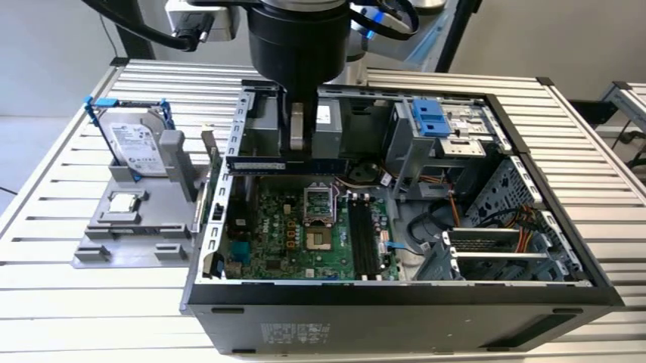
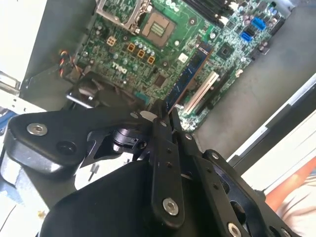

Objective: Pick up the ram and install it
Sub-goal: 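Pick up the ram and move it above insertion slot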

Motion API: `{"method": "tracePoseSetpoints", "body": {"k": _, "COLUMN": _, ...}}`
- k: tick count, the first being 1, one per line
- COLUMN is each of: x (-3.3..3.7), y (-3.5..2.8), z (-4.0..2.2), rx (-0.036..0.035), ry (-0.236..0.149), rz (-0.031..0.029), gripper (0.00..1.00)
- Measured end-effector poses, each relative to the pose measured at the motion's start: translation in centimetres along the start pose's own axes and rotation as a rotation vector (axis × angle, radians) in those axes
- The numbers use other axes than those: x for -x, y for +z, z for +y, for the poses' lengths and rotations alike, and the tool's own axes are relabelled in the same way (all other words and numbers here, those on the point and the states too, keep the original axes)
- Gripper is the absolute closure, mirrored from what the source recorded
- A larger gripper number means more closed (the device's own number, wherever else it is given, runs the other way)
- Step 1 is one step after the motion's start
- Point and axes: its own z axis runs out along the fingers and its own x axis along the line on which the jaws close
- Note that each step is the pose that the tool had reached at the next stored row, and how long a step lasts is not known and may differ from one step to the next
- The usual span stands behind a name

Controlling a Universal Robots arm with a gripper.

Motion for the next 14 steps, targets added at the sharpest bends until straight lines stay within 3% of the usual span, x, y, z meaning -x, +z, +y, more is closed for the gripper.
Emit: {"method": "tracePoseSetpoints", "body": {"k": 14, "x": 0.04, "y": -0.01, "z": -3.22, "rx": 0.0003, "ry": 0.000, "rz": 0.0000, "gripper": 1.00}}
